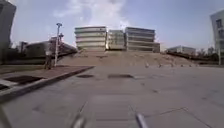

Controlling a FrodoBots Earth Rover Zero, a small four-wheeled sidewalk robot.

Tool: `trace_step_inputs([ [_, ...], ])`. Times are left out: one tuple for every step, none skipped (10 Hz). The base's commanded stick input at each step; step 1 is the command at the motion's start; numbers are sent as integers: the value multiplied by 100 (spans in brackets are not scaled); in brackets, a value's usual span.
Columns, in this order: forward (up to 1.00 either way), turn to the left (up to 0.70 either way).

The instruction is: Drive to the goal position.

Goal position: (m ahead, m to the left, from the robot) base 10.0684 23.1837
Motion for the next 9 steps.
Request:
trace_step_inputs([
  [70, 0],
  [70, 0],
  [70, 0],
  [70, 0],
  [70, 0],
  [70, 0],
  [70, 0],
  [70, 0],
  [70, 0],
])
